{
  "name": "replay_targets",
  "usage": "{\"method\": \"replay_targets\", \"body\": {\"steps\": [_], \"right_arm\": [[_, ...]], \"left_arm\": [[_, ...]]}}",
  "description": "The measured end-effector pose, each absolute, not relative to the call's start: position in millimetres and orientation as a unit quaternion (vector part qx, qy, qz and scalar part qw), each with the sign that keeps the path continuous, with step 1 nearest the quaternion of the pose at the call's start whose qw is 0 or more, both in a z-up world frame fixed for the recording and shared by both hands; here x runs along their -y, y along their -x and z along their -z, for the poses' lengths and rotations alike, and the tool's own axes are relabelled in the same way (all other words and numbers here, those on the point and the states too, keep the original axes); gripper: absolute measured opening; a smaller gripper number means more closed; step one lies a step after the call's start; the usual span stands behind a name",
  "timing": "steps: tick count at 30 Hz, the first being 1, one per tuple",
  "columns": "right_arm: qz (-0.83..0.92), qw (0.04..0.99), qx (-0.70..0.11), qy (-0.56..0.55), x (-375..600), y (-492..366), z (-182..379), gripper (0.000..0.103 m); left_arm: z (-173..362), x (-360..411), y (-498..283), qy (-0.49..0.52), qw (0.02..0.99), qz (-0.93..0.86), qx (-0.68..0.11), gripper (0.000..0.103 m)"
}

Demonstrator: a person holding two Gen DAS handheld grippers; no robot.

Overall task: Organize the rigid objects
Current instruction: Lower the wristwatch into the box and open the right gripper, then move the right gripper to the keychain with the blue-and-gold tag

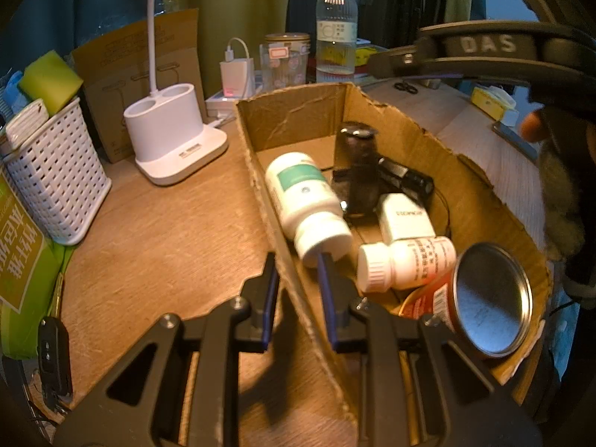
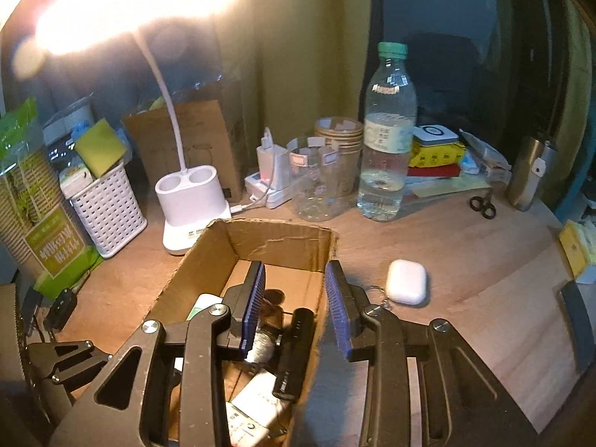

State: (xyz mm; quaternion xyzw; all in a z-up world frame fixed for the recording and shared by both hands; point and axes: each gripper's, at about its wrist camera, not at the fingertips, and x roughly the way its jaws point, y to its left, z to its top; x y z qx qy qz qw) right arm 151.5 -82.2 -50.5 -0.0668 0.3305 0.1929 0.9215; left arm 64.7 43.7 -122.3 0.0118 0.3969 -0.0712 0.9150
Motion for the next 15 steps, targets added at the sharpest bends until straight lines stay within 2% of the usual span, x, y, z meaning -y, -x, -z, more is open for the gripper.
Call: {"method": "replay_targets", "body": {"steps": [15], "right_arm": [[-0.170, 0.935, -0.311, 0.032, 123.7, -135.1, 40.4, 0.036]], "left_arm": [[121.7, -44.1, -65.5, -0.011, 0.915, 0.071, -0.397, 0.022]]}}
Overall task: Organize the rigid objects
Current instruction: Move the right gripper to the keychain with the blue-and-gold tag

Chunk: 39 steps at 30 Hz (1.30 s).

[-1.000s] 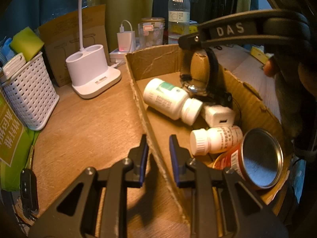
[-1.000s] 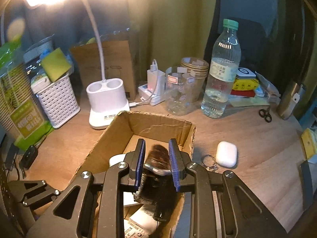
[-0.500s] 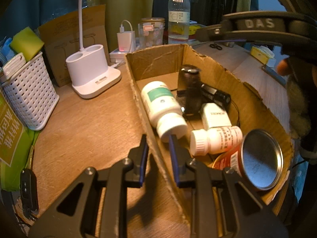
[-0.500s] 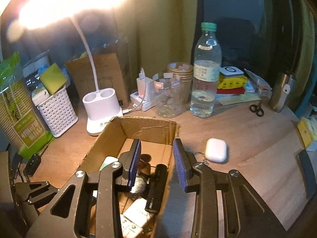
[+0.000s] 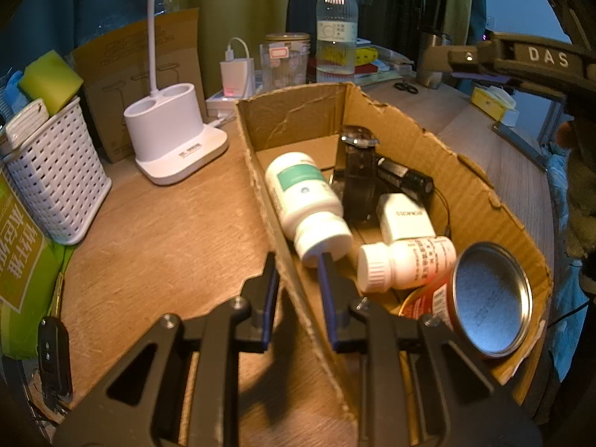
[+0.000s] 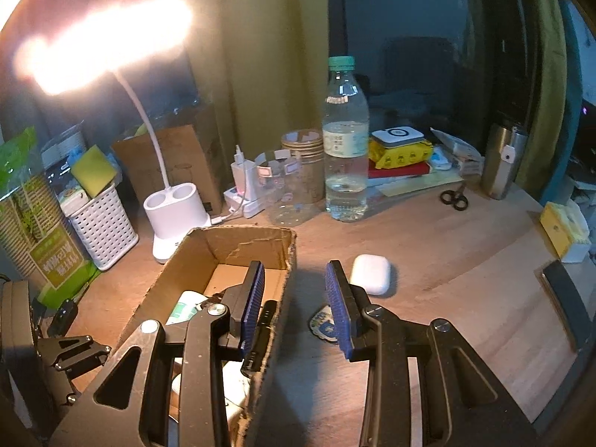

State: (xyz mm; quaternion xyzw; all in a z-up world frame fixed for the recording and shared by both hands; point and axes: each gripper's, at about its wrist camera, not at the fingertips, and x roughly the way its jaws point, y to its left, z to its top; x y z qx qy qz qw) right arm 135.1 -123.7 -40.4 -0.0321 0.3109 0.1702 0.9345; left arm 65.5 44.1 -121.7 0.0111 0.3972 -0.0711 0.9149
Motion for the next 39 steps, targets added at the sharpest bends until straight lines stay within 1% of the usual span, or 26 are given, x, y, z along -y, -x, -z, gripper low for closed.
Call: {"method": "replay_targets", "body": {"steps": [14, 15, 16, 18, 23, 31, 36, 39], "right_arm": [[-0.126, 0.938, -0.324, 0.014, 159.3, -145.8, 53.8, 0.037], [-0.125, 0.937, -0.327, 0.012, 160.3, -147.7, 56.5, 0.039], [-0.124, 0.935, -0.332, 0.013, 160.6, -149.9, 60.3, 0.043], [-0.125, 0.931, -0.342, 0.015, 159.6, -153.9, 67.6, 0.047], [-0.137, 0.921, -0.363, 0.025, 153.3, -163.9, 84.9, 0.051], [-0.162, 0.901, -0.402, 0.023, 149.9, -183.0, 110.6, 0.051], [-0.181, 0.891, -0.417, 0.004, 155.6, -194.7, 116.8, 0.054], [-0.164, 0.890, -0.425, 0.015, 160.7, -199.9, 122.1, 0.054]], "left_arm": [[121.6, -44.2, -65.6, -0.011, 0.915, 0.071, -0.397, 0.022], [121.6, -44.3, -65.6, -0.011, 0.915, 0.071, -0.397, 0.022], [121.6, -44.3, -65.6, -0.011, 0.915, 0.071, -0.397, 0.022], [121.6, -44.2, -65.7, -0.011, 0.915, 0.071, -0.397, 0.022], [121.6, -44.6, -66.1, -0.010, 0.915, 0.072, -0.398, 0.022], [122.1, -44.5, -67.3, -0.009, 0.914, 0.072, -0.399, 0.022], [122.1, -44.8, -67.4, -0.008, 0.914, 0.072, -0.399, 0.022], [122.3, -45.8, -68.0, -0.006, 0.914, 0.071, -0.400, 0.022]]}}
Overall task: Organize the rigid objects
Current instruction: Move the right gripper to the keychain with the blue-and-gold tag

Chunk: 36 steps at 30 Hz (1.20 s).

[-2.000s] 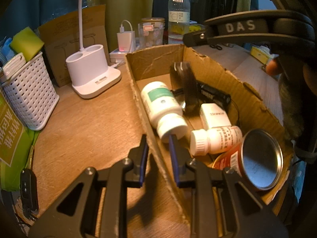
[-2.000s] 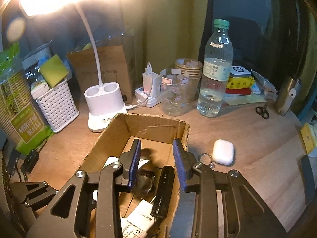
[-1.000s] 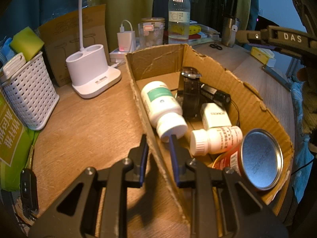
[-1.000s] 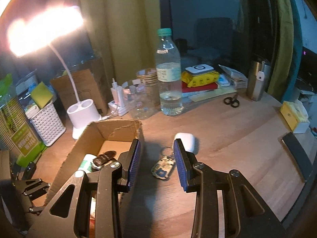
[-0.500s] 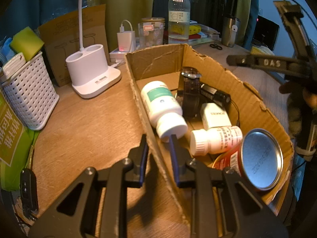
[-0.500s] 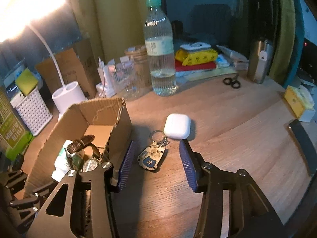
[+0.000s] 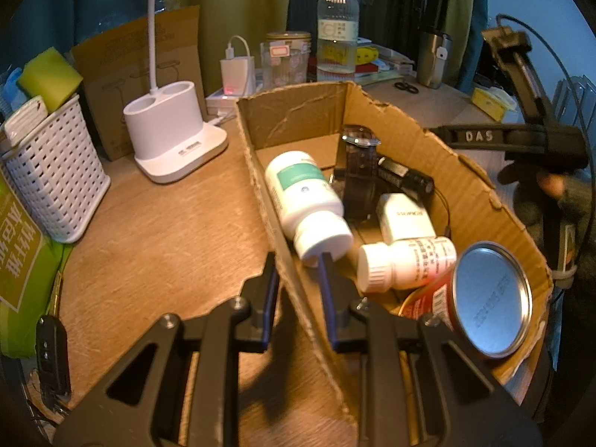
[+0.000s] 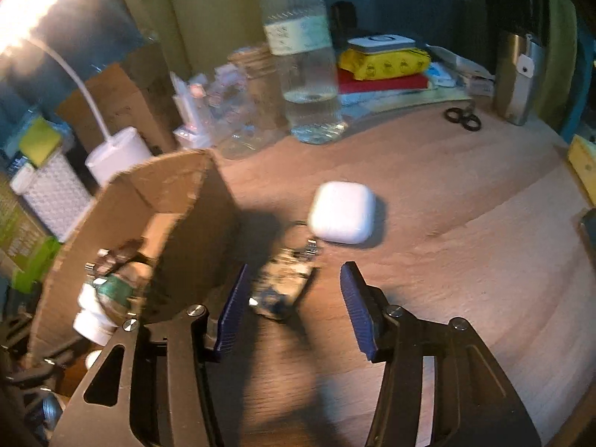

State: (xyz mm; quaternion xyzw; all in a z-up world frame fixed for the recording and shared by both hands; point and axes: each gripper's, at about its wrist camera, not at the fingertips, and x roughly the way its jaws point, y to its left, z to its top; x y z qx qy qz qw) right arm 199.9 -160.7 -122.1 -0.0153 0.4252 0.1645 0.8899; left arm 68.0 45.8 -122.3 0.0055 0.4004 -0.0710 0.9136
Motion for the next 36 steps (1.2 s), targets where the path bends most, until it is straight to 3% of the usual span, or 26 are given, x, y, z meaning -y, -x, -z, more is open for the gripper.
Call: {"method": "replay_targets", "body": {"steps": [18, 36], "right_arm": [[-0.201, 0.872, -0.440, 0.081, 136.5, -207.8, 140.1, 0.054], [-0.156, 0.886, -0.430, 0.076, 155.8, -207.4, 134.2, 0.054]], "left_arm": [[122.1, -43.8, -67.7, -0.006, 0.913, 0.076, -0.401, 0.022], [122.0, -44.0, -67.7, -0.005, 0.913, 0.076, -0.401, 0.022]]}}
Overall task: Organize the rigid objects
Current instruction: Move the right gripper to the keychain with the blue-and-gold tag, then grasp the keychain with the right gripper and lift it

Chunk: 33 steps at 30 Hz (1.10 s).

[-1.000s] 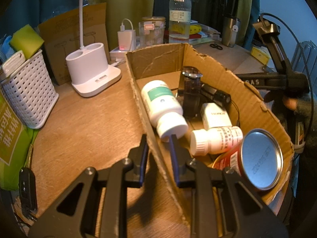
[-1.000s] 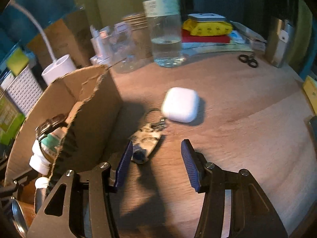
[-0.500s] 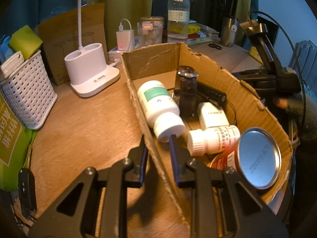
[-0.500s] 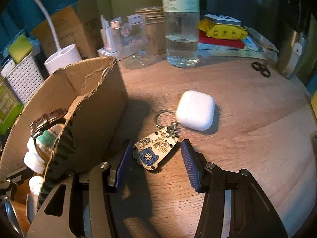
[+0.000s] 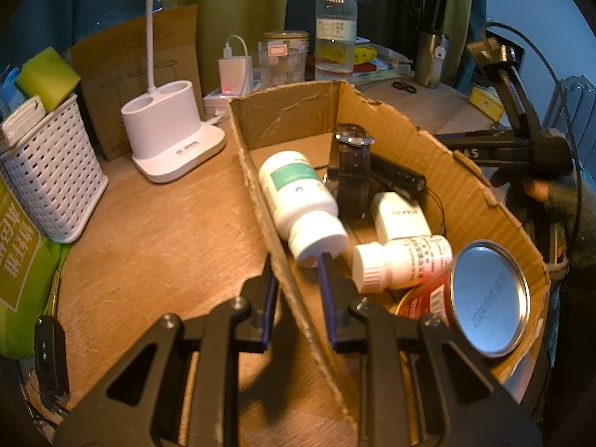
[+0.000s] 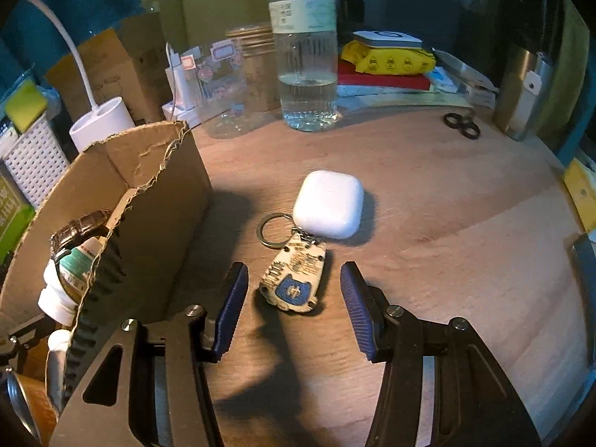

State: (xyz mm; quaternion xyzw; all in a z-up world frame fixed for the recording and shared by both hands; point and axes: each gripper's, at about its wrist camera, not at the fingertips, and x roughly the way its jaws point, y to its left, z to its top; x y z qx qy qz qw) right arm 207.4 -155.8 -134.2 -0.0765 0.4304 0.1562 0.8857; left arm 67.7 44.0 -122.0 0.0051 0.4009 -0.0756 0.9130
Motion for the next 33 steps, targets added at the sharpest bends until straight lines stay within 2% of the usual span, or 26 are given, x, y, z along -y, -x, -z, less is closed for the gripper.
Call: {"method": "replay_targets", "body": {"steps": [6, 9, 16, 33], "right_arm": [[-0.149, 0.883, -0.437, 0.078, 151.2, -212.8, 140.6, 0.054], [-0.144, 0.885, -0.436, 0.078, 153.2, -212.4, 139.9, 0.039], [-0.144, 0.890, -0.427, 0.072, 157.7, -204.2, 133.5, 0.038], [-0.164, 0.920, -0.346, 0.090, 139.8, -158.4, 67.1, 0.037]], "left_arm": [[121.9, -43.9, -67.6, -0.005, 0.913, 0.076, -0.401, 0.022], [121.8, -43.9, -67.7, -0.005, 0.913, 0.076, -0.401, 0.022], [121.9, -44.1, -67.8, -0.005, 0.913, 0.076, -0.401, 0.022], [121.8, -43.9, -67.8, -0.005, 0.913, 0.076, -0.401, 0.022]]}}
